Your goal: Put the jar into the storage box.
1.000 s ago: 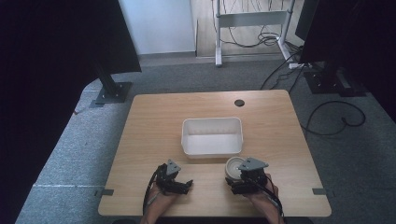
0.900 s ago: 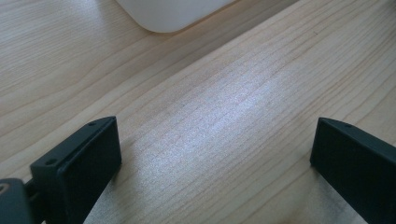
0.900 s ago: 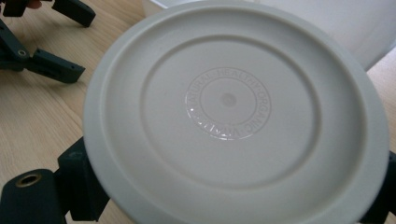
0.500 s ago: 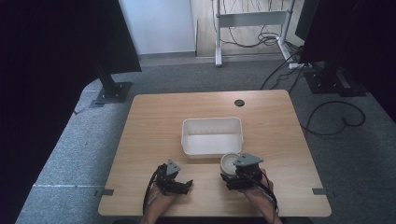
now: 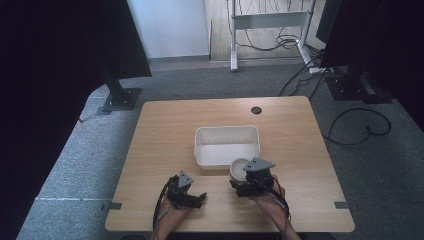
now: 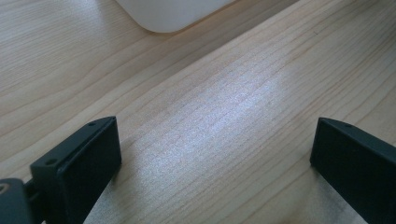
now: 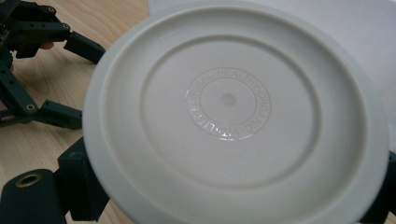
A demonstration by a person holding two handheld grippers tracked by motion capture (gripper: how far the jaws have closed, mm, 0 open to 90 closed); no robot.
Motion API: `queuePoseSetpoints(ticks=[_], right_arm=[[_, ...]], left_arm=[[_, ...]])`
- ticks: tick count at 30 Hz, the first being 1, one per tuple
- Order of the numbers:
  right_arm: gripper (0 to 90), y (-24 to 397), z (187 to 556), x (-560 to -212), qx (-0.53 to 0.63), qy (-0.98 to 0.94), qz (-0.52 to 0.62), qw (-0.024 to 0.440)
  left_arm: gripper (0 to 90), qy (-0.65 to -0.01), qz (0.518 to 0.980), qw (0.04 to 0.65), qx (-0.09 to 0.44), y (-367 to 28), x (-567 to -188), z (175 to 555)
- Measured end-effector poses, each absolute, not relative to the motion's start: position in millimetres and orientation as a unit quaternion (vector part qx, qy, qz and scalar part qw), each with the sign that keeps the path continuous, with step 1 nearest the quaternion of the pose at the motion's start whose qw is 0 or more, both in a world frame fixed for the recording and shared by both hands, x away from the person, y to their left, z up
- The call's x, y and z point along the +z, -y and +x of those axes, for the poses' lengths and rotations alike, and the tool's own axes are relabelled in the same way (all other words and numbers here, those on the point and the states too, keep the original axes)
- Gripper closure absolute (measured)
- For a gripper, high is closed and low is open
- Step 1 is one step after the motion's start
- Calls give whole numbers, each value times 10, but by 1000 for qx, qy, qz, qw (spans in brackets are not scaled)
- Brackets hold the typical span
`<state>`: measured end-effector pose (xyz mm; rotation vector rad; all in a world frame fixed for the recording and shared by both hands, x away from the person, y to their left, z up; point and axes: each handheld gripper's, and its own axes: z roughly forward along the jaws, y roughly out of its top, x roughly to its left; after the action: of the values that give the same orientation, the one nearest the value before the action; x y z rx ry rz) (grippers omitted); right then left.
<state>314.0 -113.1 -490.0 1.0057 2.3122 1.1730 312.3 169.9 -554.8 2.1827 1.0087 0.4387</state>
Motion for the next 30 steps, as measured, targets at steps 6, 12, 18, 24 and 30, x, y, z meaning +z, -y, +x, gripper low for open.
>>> queuePoseSetpoints(ticks=[6,12,18,24,30], right_arm=[[95,1078,3198,-4890,416,-818,355,179],[95,1002,3273,-4869,415,-820,352,179],[95,941,3325,-4865,416,-820,350,177],[95,880,3378,-4859,414,-821,350,178],[95,806,3429,-4825,412,-823,346,183]], left_arm=[[16,-389,838,344,169,-1695,-5550,3122],[15,-388,839,342,169,-1698,-5548,3123],[15,-389,839,343,169,-1697,-5549,3123],[15,-389,838,343,168,-1696,-5549,3122],[15,-388,839,342,169,-1698,-5548,3123]])
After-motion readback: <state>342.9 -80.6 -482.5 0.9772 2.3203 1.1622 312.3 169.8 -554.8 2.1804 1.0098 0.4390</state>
